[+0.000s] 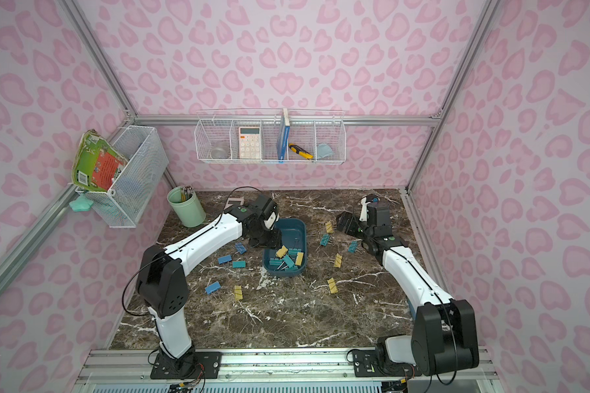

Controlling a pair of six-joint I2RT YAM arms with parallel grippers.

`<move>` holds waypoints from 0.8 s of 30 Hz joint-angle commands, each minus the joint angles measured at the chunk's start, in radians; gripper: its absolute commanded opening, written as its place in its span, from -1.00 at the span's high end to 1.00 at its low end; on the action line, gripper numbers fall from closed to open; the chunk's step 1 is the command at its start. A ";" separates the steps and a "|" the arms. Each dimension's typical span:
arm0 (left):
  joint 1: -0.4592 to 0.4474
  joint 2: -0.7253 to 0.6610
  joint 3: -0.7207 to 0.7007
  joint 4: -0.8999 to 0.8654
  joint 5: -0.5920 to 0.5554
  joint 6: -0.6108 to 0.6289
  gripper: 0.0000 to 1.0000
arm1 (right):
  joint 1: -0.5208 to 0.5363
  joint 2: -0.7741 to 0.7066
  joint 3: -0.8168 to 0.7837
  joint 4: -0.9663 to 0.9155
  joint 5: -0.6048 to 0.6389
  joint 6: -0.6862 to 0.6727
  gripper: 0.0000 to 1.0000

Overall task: Take out the binder clips from the storage box
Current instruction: Place the binder clip at the center of the board, then pick up the binder clip from the storage box.

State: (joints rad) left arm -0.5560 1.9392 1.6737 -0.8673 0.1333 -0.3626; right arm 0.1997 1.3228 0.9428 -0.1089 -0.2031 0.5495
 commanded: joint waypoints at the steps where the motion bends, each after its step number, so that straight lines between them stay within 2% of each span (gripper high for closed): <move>1: -0.001 0.094 0.110 -0.077 -0.011 0.024 0.18 | 0.018 -0.050 -0.012 -0.049 0.045 0.001 -0.98; 3: -0.002 0.170 0.194 -0.127 -0.013 0.014 0.25 | 0.021 -0.083 -0.027 -0.057 0.057 0.006 -0.98; 10: -0.003 0.320 0.361 -0.182 0.010 -0.019 0.27 | 0.021 -0.144 -0.075 -0.070 0.074 0.022 -0.98; 24: -0.016 0.522 0.563 -0.214 0.058 -0.032 0.29 | 0.021 -0.173 -0.110 -0.075 0.073 0.025 -0.98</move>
State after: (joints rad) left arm -0.5701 2.4424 2.2143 -1.0592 0.1719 -0.3935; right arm 0.2203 1.1542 0.8371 -0.1917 -0.1360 0.5686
